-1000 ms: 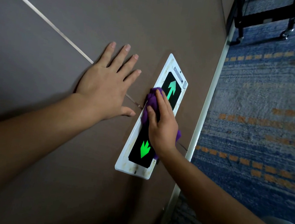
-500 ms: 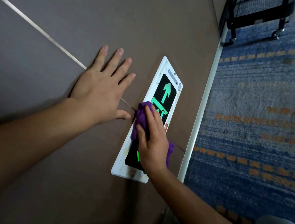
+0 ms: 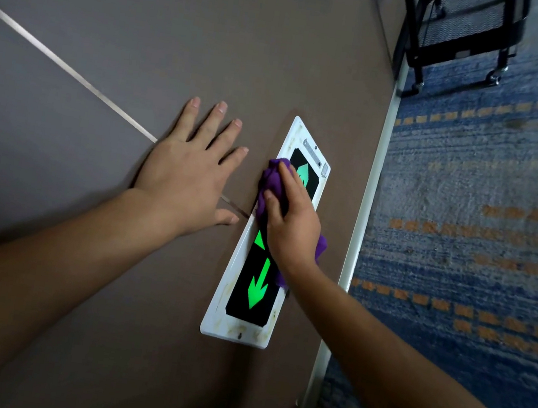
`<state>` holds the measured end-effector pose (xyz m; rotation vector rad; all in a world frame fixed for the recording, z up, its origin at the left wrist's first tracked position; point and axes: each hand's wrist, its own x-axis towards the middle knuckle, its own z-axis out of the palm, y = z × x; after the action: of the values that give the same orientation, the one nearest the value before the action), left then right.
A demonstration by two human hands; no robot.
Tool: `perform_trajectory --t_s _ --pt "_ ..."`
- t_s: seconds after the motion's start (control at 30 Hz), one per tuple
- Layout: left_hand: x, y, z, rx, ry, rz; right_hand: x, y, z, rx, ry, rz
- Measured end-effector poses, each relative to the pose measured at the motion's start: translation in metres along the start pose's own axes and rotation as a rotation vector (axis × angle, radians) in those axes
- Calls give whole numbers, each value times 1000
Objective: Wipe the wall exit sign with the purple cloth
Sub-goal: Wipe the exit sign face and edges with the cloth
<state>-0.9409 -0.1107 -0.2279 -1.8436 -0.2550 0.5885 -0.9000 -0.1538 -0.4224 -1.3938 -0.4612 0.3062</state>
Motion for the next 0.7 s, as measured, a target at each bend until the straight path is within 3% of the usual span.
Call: perform_trajectory --t_s 0.23,0.57,0.7 --pt "24 -13 -6 -92 8 58 -34 4 1 5 -34 0" --pt "34 -11 -7 -91 -13 38 56 -2 -4 49 51 65" --pt "35 -10 -7 -102 -24 28 46 -5 -4 20 32 60"
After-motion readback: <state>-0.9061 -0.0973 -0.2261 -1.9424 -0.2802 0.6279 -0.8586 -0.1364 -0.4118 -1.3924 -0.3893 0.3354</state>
